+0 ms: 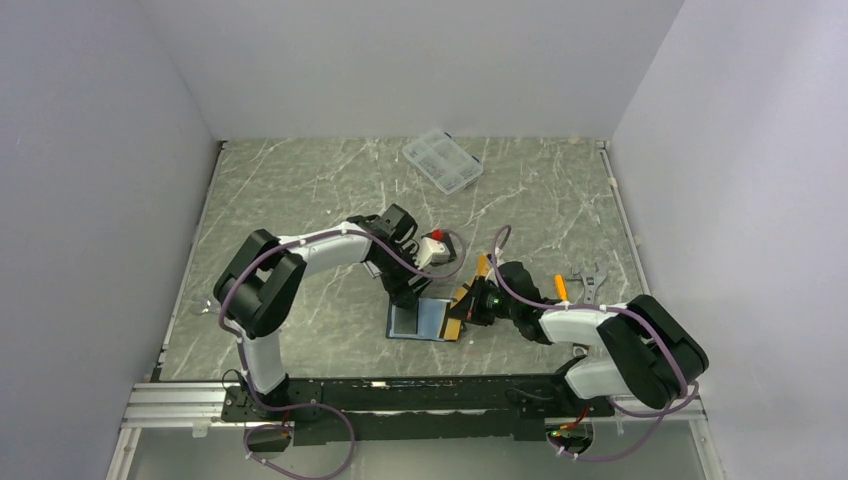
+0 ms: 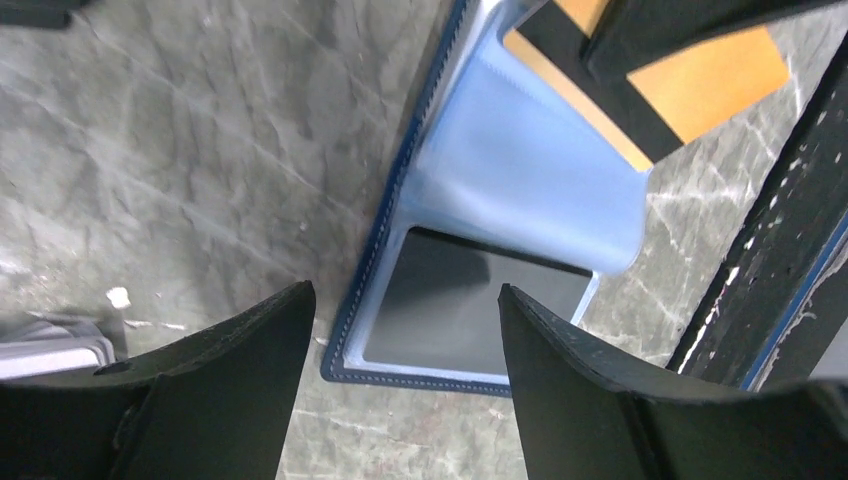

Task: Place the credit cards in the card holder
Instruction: Turn over the card slot in the card holder.

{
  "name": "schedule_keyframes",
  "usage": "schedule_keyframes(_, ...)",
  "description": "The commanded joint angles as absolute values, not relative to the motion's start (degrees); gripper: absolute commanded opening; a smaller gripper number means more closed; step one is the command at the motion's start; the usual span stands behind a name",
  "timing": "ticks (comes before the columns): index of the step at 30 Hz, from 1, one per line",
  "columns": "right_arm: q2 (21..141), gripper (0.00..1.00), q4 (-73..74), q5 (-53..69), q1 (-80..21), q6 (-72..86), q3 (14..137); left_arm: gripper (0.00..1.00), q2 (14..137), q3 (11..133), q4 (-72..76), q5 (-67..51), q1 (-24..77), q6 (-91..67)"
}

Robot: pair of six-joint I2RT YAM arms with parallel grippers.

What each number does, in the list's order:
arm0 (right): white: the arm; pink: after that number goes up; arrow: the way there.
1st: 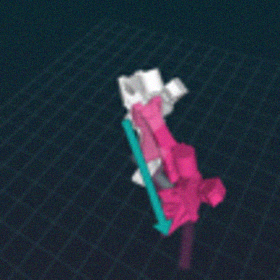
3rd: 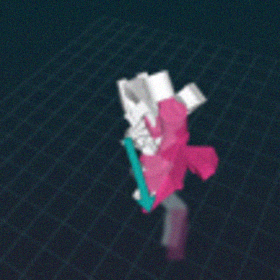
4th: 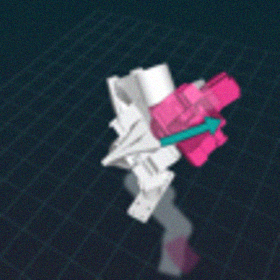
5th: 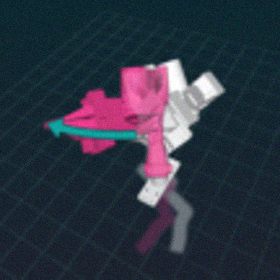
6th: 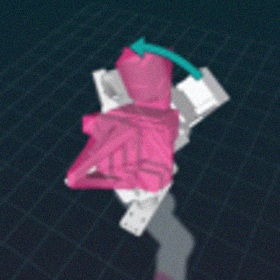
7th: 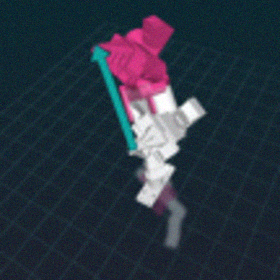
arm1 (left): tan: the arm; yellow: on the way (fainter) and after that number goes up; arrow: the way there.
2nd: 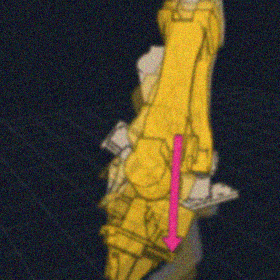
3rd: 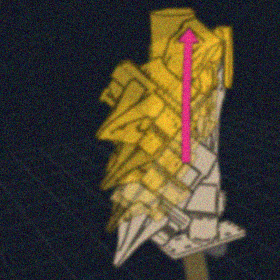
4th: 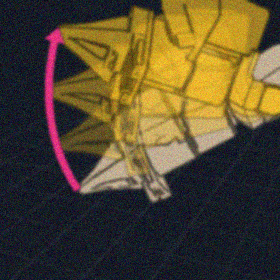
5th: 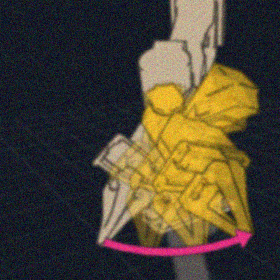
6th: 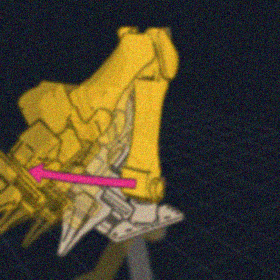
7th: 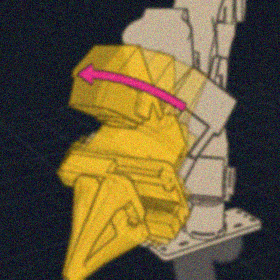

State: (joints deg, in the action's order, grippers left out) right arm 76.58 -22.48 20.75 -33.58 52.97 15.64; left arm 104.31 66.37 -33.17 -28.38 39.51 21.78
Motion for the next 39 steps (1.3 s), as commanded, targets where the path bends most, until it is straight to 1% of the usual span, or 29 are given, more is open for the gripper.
schedule_keyframes(1,77.62,0.0,-25.17,21.09,-33.92,52.81,15.77,0.74,106.33,70.15,-33.73,-31.49,40.32,19.95)
schedule_keyframes(5,82.1,0.0,-29.68,25.87,-33.88,52.62,16.29,0.73,106.69,70.65,-33.57,-30.9,40.61,20.21)
schedule_keyframes(8,84.61,0.0,-32.61,26.46,-33.92,53.94,15.69,0.71,106.05,69.32,-33.06,-30.02,40.67,20.66)
schedule_keyframes(11,85.09,0.0,-34.86,25.84,-33.94,54.83,15.25,0.7,104.5,67.53,-32.87,-30.1,40.54,21.09)
schedule_keyframes(17,83.9,0.0,-37.84,26.03,-33.93,55.63,15.44,0.71,99.54,64.64,-33.46,-31.68,38.91,22.01)
schedule_keyframes(24,81.41,0.0,-35.65,27.48,-35.14,54.58,19.07,0.71,95.13,65.15,-36.79,-34.61,32.62,23.35)
schedule_keyframes(26,82.26,0.0,-34.22,27.57,-36.31,54.06,21.52,0.71,93.5,64.41,-37.21,-35.05,30.74,24.57)
schedule_keyframes(29,85.35,0.0,-26.91,25.68,-39.48,50.79,28.31,0.73,91.95,62.2,-37.9,-35.63,29.1,27.36)
schedule_keyframes(33,88.62,0.0,-28.78,25.97,-40.93,51.23,28.94,0.78,89.49,57.34,-35.47,-34.43,29.04,30.7)
schedule_keyframes(36,90.01,0.0,-28.92,25.87,-40.96,51.07,28.53,0.83,88.45,56.82,-35.86,-32.58,29.03,31.43)
schedule_keyframes(37,90.59,0.0,-28.87,26.09,-40.96,51.06,28.72,0.88,87.86,56.87,-36.07,-32.14,29.09,31.53)
schedule_keyframes(38,91.14,0.0,-28.83,26.34,-40.95,51.06,29.02,0.97,87.04,56.57,-35.94,-31.9,29.09,31.64)
schedule_keyframes(39,91.74,0.0,-28.55,26.49,-40.91,51.06,29.37,0.99,86.14,56.37,-35.7,-31.63,29.05,31.64)
